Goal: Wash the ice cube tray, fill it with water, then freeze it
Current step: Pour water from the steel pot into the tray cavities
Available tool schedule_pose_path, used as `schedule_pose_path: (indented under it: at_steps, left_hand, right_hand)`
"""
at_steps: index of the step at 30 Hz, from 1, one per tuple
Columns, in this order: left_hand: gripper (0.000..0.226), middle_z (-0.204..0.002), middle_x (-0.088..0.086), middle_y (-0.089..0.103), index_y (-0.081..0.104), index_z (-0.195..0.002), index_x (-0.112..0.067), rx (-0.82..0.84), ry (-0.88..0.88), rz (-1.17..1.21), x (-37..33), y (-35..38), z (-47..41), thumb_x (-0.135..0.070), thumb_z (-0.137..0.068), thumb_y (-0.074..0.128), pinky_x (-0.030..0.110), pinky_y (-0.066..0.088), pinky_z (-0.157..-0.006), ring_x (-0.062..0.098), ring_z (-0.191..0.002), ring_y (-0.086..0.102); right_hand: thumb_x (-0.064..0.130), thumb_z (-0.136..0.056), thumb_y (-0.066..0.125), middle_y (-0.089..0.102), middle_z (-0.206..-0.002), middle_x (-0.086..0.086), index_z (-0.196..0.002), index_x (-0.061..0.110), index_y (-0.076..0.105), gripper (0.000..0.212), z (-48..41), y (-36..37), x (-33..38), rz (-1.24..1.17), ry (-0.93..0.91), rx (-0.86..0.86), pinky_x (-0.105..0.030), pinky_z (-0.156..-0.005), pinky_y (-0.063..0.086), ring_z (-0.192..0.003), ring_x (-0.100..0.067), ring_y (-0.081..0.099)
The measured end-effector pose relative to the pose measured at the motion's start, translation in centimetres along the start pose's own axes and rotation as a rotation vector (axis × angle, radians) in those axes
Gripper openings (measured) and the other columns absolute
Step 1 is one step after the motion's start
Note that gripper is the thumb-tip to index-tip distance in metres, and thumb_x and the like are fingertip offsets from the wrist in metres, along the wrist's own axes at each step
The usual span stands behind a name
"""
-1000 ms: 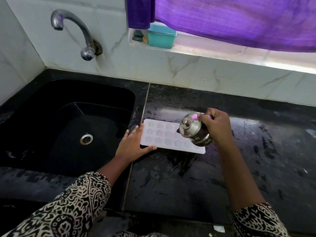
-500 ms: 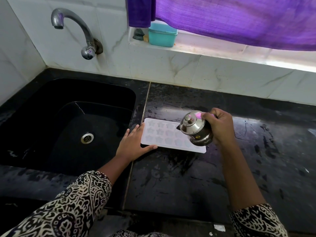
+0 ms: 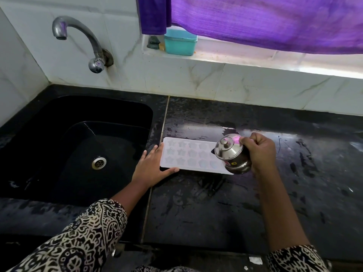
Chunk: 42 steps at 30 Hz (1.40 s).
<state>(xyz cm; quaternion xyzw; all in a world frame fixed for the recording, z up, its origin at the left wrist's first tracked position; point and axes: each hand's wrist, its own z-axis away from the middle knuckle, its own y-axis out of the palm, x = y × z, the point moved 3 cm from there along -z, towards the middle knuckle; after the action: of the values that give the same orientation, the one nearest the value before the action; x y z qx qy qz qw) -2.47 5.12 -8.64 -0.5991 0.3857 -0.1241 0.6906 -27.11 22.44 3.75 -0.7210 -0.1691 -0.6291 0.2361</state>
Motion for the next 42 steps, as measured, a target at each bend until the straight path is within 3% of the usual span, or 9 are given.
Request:
schedule_pose_path:
  at_steps: [9, 12, 21, 42]
  left_hand:
    - [0.119, -0.161, 0.002, 0.023, 0.005, -0.157, -0.017, -0.004, 0.0, 0.008, -0.2, -0.1, 0.1, -0.092, -0.067, 0.027, 0.037, 0.005, -0.121, 0.012, -0.15, 0.012]
    - [0.12, -0.162, 0.002, 0.023, 0.005, -0.156, -0.016, -0.003, 0.002, 0.009, -0.1, -0.1, 0.1, -0.092, -0.066, 0.026, 0.038, 0.005, -0.121, 0.012, -0.15, 0.012]
    - [0.119, -0.162, 0.002, 0.022, 0.005, -0.157, -0.016, -0.006, 0.004, 0.005, -0.2, -0.1, 0.1, -0.092, -0.067, 0.027, 0.038, 0.006, -0.121, 0.013, -0.15, 0.013]
    - [0.119, -0.163, 0.001, 0.019, 0.004, -0.157, -0.017, 0.009, -0.008, -0.002, -0.3, -0.2, 0.2, -0.092, -0.067, 0.026, 0.037, 0.004, -0.122, 0.011, -0.15, 0.01]
  right_hand:
    - [0.016, -0.069, 0.07, 0.033, -0.04, 0.015, -0.05, 0.021, 0.035, 0.041, 0.2, -0.2, 0.6, 0.133, -0.107, 0.043, -0.011, -0.039, 0.028, -0.04, 0.0, 0.029]
    - [0.022, -0.066, 0.068, 0.032, -0.041, 0.014, -0.05, 0.021, 0.033, 0.039, 0.0, -0.1, 0.9, 0.154, -0.122, 0.061, -0.018, -0.042, 0.029, -0.042, -0.002, 0.027]
    - [0.016, -0.074, 0.07, 0.033, -0.049, 0.007, -0.05, 0.021, 0.035, 0.043, -1.0, 0.1, 1.5, 0.274, -0.195, 0.086, -0.031, -0.057, 0.032, -0.052, -0.013, 0.031]
    - [0.009, -0.075, 0.067, 0.033, -0.044, 0.013, -0.048, 0.021, 0.035, 0.043, -1.1, 0.0, 2.6, 0.225, -0.219, 0.103, -0.025, -0.051, 0.031, -0.046, -0.004, 0.029]
